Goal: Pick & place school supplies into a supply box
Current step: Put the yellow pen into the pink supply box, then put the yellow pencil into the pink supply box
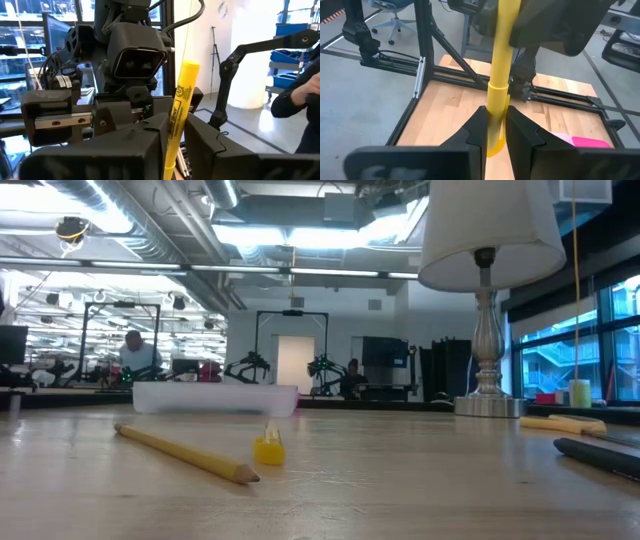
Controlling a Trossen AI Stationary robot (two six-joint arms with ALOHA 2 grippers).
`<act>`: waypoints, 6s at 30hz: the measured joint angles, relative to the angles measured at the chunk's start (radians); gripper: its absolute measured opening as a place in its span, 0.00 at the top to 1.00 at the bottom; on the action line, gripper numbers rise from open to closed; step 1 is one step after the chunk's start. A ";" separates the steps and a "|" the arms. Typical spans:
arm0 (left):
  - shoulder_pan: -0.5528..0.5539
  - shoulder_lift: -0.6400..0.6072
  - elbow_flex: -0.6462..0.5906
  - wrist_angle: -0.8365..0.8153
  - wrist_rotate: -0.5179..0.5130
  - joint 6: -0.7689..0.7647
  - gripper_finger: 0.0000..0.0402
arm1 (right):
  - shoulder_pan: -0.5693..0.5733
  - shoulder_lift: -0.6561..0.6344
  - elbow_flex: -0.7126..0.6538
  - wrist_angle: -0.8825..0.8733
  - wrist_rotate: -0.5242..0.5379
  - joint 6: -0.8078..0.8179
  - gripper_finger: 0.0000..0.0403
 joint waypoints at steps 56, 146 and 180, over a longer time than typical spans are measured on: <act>0.621 0.551 0.000 -0.981 -0.202 0.041 0.93 | 0.018 -0.015 -0.077 -0.944 0.004 0.734 0.49; -0.114 0.475 0.000 -0.928 -0.124 -0.395 0.62 | 0.112 -0.021 -0.246 -0.559 0.039 0.501 0.51; -0.060 0.478 -0.198 -0.916 -0.091 0.017 0.72 | 0.079 -0.021 -0.246 -0.534 0.065 0.477 0.51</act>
